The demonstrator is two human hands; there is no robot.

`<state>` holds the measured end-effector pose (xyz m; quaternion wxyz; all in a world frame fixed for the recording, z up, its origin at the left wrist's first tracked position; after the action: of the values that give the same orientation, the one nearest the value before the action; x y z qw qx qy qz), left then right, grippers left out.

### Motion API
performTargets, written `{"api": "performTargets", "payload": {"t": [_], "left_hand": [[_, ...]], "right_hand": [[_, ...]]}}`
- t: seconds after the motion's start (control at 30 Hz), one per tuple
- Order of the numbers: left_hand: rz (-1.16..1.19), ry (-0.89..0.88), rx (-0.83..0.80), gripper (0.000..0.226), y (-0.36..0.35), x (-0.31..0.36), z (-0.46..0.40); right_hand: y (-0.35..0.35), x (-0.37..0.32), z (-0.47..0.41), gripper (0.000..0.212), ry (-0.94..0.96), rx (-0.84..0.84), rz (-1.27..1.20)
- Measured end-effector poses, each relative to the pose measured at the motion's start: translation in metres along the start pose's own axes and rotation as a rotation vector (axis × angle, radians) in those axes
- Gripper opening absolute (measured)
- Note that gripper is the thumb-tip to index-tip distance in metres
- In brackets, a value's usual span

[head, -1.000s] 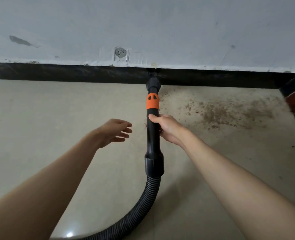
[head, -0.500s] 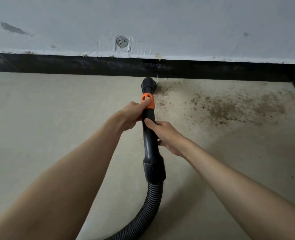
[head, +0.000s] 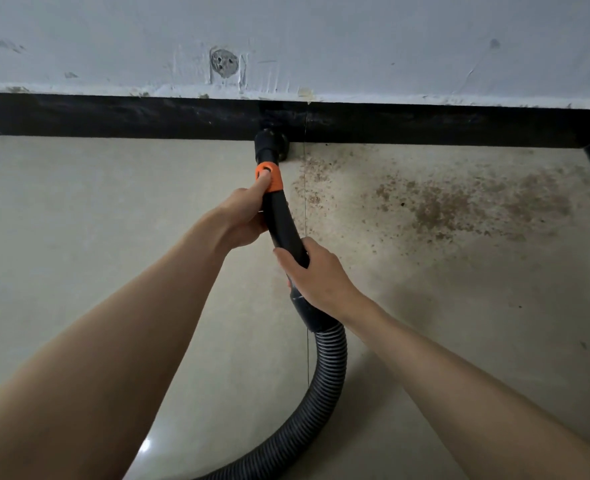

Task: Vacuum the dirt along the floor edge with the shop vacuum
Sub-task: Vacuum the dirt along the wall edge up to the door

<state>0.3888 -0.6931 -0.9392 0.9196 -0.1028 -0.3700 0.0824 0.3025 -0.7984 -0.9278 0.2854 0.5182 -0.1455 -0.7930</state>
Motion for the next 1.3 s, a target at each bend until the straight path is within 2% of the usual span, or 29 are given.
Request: {"api": "performTargets", "payload": {"t": [0.13, 0.27, 0.7, 0.9, 1.2, 1.3], "left_hand": [[0.038, 0.042, 0.021, 0.044, -0.015, -0.009, 0.0], [0.054, 0.051, 0.02, 0.046, -0.024, -0.017, -0.004], [0.074, 0.003, 0.014, 0.047, -0.068, -0.031, -0.01], [0.069, -0.011, 0.012, 0.041, -0.085, -0.034, -0.01], [0.008, 0.037, -0.104, 0.043, -0.108, -0.04, -0.011], [0.008, 0.035, -0.098, 0.04, -0.106, -0.039, -0.011]], "right_hand": [[0.01, 0.009, 0.001, 0.031, 0.019, 0.006, 0.179], [0.017, 0.016, 0.003, 0.034, 0.015, 0.007, 0.223], [0.046, 0.046, 0.013, 0.033, -0.032, 0.092, 0.205], [0.059, 0.057, 0.016, 0.033, -0.029, 0.118, 0.217], [0.068, 0.073, 0.02, 0.035, -0.074, 0.203, 0.128], [0.066, 0.071, 0.019, 0.037, -0.075, 0.206, 0.101]]}}
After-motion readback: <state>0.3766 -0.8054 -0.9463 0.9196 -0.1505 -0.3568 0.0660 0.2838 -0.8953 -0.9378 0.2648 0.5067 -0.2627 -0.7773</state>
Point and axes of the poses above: each hand's wrist, its own z-axis away from the middle knuckle, its own y-axis out of the back of the hand, x = y × z, the point moved 8 cm from there along -z, towards the middle knuckle, and after that the axes turned 8 degrees about z, right-handed, at the moved point
